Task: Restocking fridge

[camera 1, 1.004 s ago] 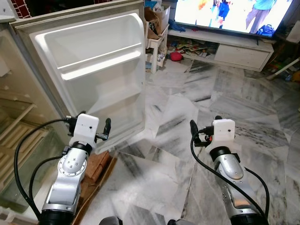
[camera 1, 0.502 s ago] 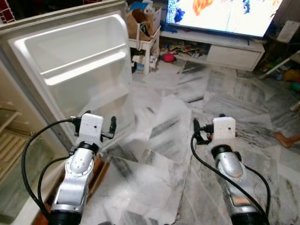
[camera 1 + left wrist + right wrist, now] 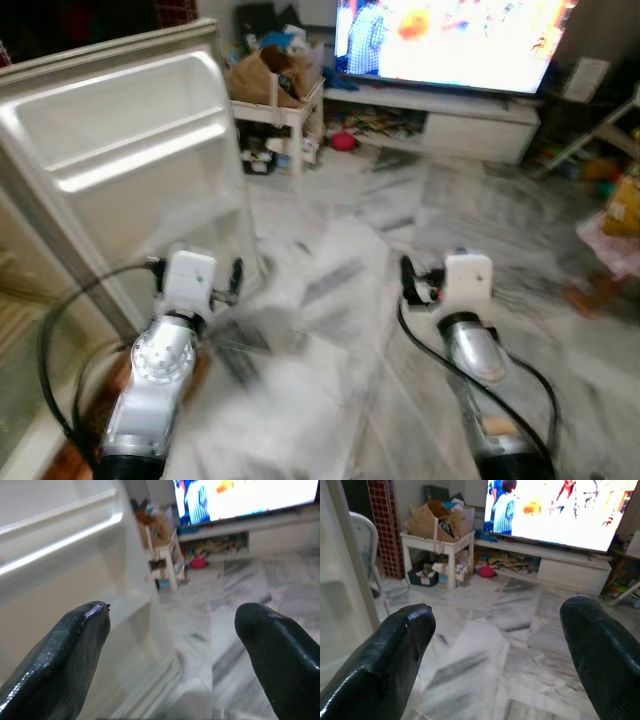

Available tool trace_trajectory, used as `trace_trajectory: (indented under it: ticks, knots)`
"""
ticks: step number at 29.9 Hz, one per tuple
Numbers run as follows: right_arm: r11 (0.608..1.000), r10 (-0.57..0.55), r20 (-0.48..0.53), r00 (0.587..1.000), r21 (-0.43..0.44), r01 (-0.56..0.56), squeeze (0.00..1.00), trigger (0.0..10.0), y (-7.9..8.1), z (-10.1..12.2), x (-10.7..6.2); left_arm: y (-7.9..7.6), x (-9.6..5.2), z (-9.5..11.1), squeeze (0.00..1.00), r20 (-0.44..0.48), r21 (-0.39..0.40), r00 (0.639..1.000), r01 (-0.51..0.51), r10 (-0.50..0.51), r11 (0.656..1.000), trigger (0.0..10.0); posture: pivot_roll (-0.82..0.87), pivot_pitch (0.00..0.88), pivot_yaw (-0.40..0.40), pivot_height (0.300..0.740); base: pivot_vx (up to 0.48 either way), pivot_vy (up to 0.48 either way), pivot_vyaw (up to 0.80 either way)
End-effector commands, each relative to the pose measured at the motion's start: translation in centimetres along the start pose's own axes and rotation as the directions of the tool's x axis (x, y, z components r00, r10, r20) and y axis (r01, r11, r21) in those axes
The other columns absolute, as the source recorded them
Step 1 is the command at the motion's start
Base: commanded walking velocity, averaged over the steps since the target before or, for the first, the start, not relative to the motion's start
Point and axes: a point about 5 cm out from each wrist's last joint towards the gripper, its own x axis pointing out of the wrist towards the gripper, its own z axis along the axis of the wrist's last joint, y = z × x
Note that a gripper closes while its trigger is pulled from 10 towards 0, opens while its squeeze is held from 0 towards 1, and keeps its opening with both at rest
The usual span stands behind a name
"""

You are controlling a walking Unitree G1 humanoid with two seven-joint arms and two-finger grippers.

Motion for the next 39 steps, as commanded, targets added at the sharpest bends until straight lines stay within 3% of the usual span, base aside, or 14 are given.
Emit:
trace_trajectory:
  ticks: [1,7,12,18,23,39]
  knots:
    - [1.0,-0.013,0.003,1.0,-0.002,0.013,0.0,10.0,-0.7,0.2,0.0,-0.4,0.1,0.1,0.0,-0.003,-0.011,1.0,0.022,-0.022,1.0,10.0,0.03,0.023,0.006,0.74,0.0,0.0,-0.8]
    - [0.998,-0.012,-0.013,1.0,0.067,0.013,0.0,10.0,-0.5,-0.4,-0.4,0.5,0.4,-0.1,0.0,-0.014,-0.052,1.0,-0.014,0.013,0.999,10.0,0.03,0.014,-0.005,0.74,0.0,0.0,-0.8]
    - [0.997,0.002,0.009,1.0,0.072,-0.002,0.0,10.0,0.0,0.0,0.1,0.4,0.6,-0.2,0.0,-0.009,-0.054,1.0,-0.001,0.001,0.999,10.0,0.03,0.01,-0.011,0.74,0.0,0.195,-0.8]
    - [0.997,-0.008,0.015,1.0,0.071,0.007,0.0,10.0,-0.6,0.2,-0.1,0.2,0.4,-0.5,0.0,-0.017,-0.062,1.0,0.001,-0.002,0.998,10.0,0.03,0.014,-0.009,0.74,0.0,0.346,-0.8]
    - [0.997,-0.026,0.019,0.999,0.068,0.024,0.0,10.0,-1.4,0.2,-0.5,0.1,0.1,-1.1,0.0,-0.037,-0.067,0.999,0.006,-0.009,0.998,10.0,0.03,0.02,-0.008,0.74,0.264,0.394,-0.8]
    - [0.998,-0.005,0.059,0.998,0.067,0.001,0.0,10.0,-1.0,1.3,0.1,-0.8,0.5,-0.1,0.0,0.013,-0.072,0.999,0.037,-0.036,0.997,10.0,0.03,0.009,-0.012,0.74,0.302,0.368,-0.8]
